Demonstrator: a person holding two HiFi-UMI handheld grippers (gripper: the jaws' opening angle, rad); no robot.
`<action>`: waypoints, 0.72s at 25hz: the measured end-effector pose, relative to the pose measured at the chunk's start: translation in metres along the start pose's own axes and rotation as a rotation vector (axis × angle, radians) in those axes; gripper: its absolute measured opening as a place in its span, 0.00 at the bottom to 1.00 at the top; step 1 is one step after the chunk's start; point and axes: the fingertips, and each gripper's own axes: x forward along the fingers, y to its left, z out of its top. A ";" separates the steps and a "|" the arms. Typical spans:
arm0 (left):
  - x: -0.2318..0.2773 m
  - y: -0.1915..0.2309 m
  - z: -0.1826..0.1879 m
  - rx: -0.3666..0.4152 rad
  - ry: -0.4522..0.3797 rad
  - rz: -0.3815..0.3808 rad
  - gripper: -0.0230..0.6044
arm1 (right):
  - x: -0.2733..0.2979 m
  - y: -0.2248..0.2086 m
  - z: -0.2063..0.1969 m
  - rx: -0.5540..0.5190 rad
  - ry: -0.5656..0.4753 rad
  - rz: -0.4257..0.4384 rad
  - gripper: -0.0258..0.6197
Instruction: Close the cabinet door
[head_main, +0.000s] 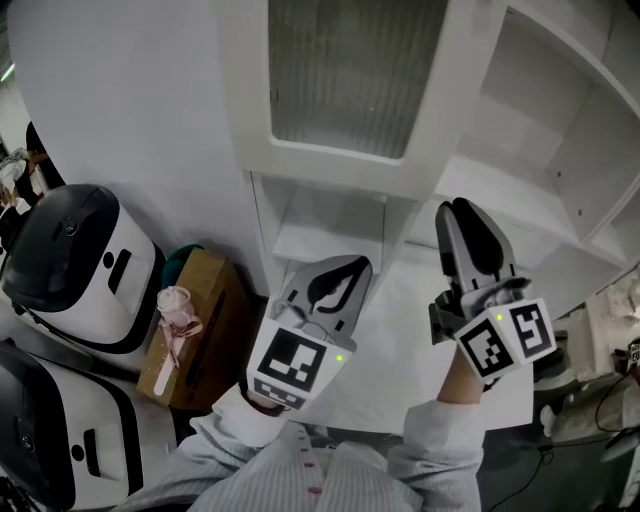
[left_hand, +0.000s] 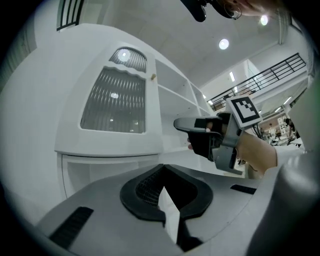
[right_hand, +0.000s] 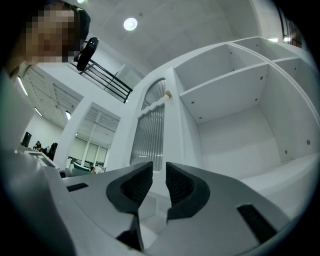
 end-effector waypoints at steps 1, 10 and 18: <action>-0.002 -0.001 -0.002 -0.005 0.002 -0.003 0.05 | -0.005 0.007 -0.006 0.001 0.011 0.007 0.15; -0.031 -0.009 -0.027 -0.025 -0.008 0.001 0.05 | -0.037 0.077 -0.073 0.015 0.118 0.080 0.10; -0.059 -0.015 -0.065 -0.025 0.040 0.024 0.05 | -0.058 0.109 -0.127 0.164 0.185 0.105 0.10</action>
